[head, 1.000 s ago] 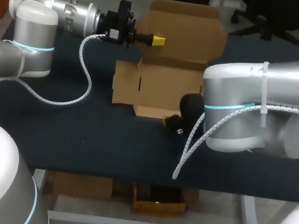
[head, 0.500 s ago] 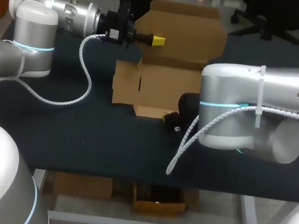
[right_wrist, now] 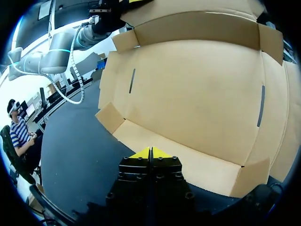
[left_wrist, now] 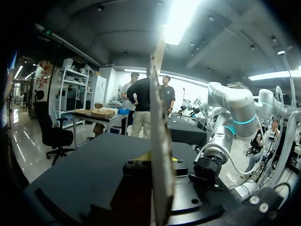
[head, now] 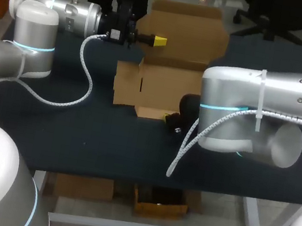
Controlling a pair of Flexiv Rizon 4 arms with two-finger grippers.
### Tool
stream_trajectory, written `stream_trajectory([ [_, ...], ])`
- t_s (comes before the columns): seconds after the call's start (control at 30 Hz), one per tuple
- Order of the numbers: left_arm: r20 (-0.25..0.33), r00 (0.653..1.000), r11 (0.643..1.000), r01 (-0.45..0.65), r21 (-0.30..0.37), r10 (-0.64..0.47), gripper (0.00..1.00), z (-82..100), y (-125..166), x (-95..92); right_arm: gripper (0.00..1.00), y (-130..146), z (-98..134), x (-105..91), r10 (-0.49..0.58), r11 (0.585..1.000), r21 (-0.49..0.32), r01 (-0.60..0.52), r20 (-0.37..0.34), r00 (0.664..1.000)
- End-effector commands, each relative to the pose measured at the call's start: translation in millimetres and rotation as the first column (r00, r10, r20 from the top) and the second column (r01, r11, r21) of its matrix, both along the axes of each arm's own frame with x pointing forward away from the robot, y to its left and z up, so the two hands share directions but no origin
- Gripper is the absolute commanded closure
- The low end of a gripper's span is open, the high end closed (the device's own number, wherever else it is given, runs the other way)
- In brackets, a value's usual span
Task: Assemble the packaging by folding the flat box into shape, placing the metal phone stand inside, and closing the box properly
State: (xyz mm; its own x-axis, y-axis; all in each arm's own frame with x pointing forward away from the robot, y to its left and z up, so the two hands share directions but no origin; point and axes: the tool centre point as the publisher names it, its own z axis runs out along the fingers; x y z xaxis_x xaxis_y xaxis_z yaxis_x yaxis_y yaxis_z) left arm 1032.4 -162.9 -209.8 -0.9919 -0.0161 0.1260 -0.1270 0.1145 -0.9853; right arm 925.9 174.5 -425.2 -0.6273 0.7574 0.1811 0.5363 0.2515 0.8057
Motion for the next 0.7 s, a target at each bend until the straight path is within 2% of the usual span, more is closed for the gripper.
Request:
stream_trajectory([
  [0.03,0.000,1.000,1.000,0.004,-0.001,-0.004,1.00,-1.1,0.8,0.3,1.00,2.3,-5.3,-0.2,-0.007,1.000,0.000,0.007,0.005,1.000],
  [0.7,0.000,1.000,1.000,0.004,-0.001,-0.004,1.00,-1.1,0.8,0.3,1.00,0.9,-11.0,0.1,-0.018,1.000,-0.005,0.018,-0.007,1.000],
])
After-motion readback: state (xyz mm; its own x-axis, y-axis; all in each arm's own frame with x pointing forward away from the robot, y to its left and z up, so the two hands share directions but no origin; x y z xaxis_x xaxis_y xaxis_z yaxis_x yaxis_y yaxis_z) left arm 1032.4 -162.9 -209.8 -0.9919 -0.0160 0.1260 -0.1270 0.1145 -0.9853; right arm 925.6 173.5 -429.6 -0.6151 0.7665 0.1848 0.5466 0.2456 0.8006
